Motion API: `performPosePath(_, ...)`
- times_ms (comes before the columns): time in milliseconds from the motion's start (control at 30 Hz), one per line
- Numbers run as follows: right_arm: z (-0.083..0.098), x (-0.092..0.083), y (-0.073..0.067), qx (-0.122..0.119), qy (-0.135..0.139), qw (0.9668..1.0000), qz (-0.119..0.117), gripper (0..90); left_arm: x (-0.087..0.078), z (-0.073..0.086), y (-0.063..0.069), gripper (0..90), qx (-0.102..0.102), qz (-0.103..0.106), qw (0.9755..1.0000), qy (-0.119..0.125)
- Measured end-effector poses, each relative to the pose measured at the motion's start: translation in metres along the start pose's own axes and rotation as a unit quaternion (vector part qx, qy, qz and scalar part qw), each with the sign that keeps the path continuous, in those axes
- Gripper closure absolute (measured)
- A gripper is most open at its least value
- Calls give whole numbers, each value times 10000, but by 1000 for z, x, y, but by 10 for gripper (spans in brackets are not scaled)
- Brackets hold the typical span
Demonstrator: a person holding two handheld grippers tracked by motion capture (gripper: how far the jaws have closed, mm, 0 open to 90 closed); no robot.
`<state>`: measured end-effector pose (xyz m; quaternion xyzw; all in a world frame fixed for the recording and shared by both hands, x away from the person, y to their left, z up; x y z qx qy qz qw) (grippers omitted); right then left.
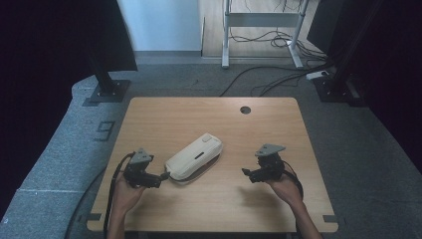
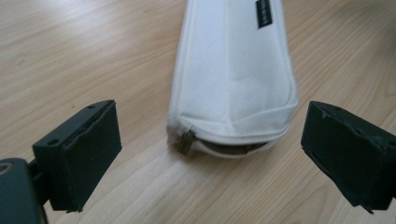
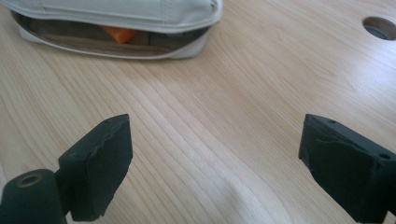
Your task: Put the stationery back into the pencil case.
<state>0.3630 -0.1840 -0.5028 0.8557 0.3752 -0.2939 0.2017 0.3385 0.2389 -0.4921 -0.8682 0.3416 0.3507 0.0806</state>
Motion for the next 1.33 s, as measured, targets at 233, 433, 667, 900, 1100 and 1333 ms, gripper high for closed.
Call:
performPosePath(233,18,-10,5,143,-4,9998,160,74,2,16,-10,40,-130,-93,9998,-101)
performPosePath(433,38,-10,8,299,-77,9991,277,73,8,30,-19,32,-242,-185,9993,-207)
performPosePath(667,63,-5,9,565,-179,9977,333,73,18,44,-24,7,-275,-311,9983,-417)
performPosePath(900,82,1,10,667,-392,9962,399,73,33,58,-26,0,-245,-496,9953,-797)
performPosePath(1100,90,1,12,825,-238,9957,359,56,34,60,-26,0,-255,-497,9965,-629)
performPosePath(1333,91,1,11,838,-249,9955,368,53,34,62,-25,0,-300,-540,9964,-584)
Point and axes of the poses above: each handheld gripper's, and its own axes: x roughly forward along the jaws, z roughly out of its underside, y roughly to its right, the point moved 2 cm from there along x, roughly forward along the jaws, and after that the axes turned 5 degrees about -x, right-handed, at the moved point
